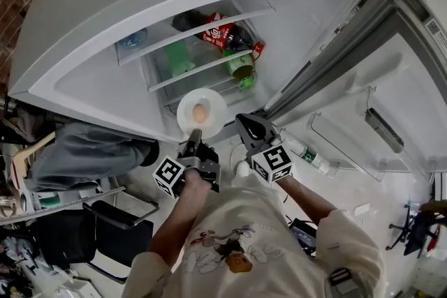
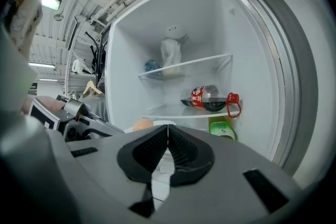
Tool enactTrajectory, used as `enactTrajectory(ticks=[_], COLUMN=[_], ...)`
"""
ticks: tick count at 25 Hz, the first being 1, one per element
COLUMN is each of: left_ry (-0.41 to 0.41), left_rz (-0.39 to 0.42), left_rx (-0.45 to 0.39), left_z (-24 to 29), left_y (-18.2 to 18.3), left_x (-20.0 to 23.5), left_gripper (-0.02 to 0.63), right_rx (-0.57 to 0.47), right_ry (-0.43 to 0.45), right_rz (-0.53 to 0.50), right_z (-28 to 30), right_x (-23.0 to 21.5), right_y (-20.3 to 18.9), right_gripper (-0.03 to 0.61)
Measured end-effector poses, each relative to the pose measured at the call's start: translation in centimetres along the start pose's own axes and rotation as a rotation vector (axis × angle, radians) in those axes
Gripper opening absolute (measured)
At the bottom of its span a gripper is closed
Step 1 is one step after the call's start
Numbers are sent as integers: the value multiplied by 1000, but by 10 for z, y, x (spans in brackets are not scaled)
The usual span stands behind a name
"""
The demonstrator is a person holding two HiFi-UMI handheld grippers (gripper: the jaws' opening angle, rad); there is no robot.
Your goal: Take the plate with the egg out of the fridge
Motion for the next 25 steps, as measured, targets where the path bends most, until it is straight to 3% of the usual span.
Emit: enactTrajectory(ticks=[25], left_ry=[-29], left_rz=[-22], left_rx=[41], left_z=[-32], left_y=[-4], left_x=[-5], left_gripper=[17], right_rx=[-49], right_ry=[13], right_rz=[37], right_z=[-6], right_x=[24], right_y=[14], right_gripper=[8])
Point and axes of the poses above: the fingertips, and each gripper's own axes: z forward along the fingers, x to its left, y out of its top, the point moved 1 cm from there along -z, backward along the fingers, and after that the axes turned 14 degrees about y, right-handed, at the moved point
